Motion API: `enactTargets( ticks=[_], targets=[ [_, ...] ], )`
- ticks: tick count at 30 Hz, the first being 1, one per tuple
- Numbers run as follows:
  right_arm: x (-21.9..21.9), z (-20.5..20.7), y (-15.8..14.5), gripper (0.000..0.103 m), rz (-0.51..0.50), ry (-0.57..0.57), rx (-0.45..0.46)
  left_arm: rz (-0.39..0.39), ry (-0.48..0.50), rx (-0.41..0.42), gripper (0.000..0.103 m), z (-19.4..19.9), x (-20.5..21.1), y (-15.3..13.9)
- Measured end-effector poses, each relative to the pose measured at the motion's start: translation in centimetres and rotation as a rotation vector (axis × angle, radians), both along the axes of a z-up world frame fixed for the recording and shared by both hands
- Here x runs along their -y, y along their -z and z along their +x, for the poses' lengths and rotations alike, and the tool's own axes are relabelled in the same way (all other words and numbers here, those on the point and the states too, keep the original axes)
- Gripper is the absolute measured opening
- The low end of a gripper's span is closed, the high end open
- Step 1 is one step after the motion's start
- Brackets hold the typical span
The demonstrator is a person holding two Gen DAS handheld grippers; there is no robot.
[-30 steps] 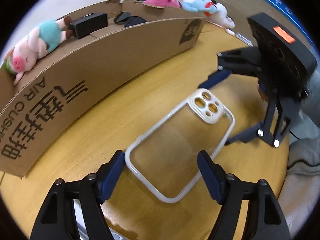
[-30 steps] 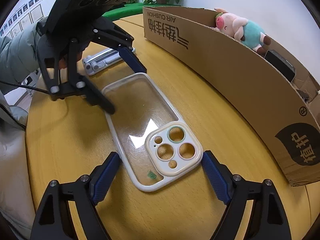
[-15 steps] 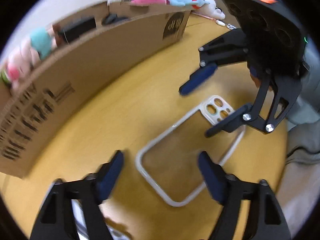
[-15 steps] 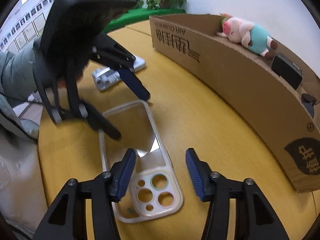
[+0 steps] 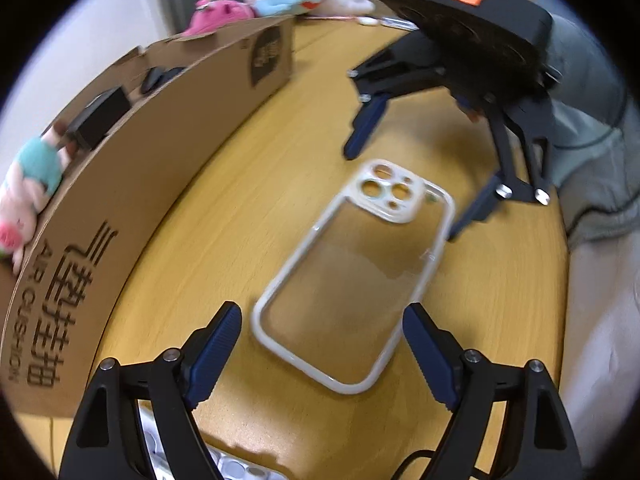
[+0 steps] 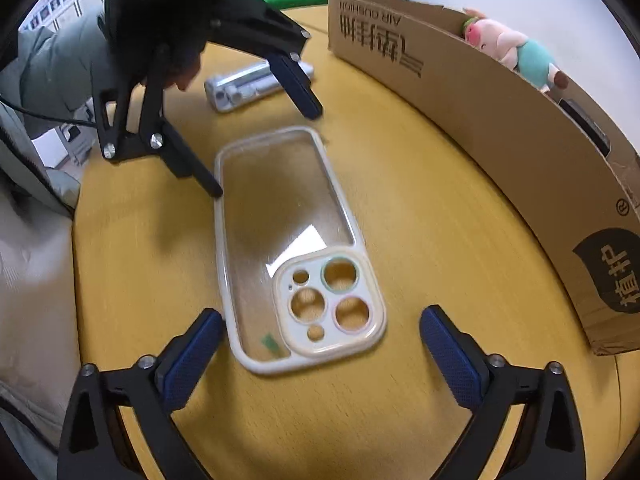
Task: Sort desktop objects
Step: 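Grasp the clear phone case by its rim with both grippers, then carry the phone case with both grippers and lower it into the box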
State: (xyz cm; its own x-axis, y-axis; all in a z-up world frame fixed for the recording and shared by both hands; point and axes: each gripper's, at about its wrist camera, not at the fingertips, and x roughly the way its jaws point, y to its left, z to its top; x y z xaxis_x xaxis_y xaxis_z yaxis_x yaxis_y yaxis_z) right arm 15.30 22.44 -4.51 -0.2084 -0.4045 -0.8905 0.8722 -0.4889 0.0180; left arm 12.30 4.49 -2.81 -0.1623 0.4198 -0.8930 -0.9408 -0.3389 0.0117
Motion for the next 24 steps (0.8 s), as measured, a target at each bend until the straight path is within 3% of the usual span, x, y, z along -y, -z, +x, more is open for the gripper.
enactTargets(
  ticks=[2,4,9,17,24],
  targets=[
    [0.1,0.1,-0.3,0.079,-0.006,-0.016,-0.013,-0.08,0.079,-0.066,0.087,1.3,-0.4,0.5],
    [0.0,-0.1,-0.3,0.08,-0.01,-0.021,-0.014,-0.082,0.134,-0.087,0.087,2.0,-0.5,0.3],
    [0.3,-0.1,-0.1,0.08,-0.011,-0.04,-0.018,-0.021,0.01,0.055,0.09,-0.3,-0.7,0.8],
    [-0.1,0.3,-0.2,0.079,-0.024,-0.053,-0.024,-0.018,-0.001,0.013,0.085,2.0,-1.4,0.3],
    [-0.2,-1.0,-3.1,0.079,-0.052,-0.071,-0.072,0.034,-0.038,-0.107,0.085,3.2,-1.1,-5.0]
  ],
)
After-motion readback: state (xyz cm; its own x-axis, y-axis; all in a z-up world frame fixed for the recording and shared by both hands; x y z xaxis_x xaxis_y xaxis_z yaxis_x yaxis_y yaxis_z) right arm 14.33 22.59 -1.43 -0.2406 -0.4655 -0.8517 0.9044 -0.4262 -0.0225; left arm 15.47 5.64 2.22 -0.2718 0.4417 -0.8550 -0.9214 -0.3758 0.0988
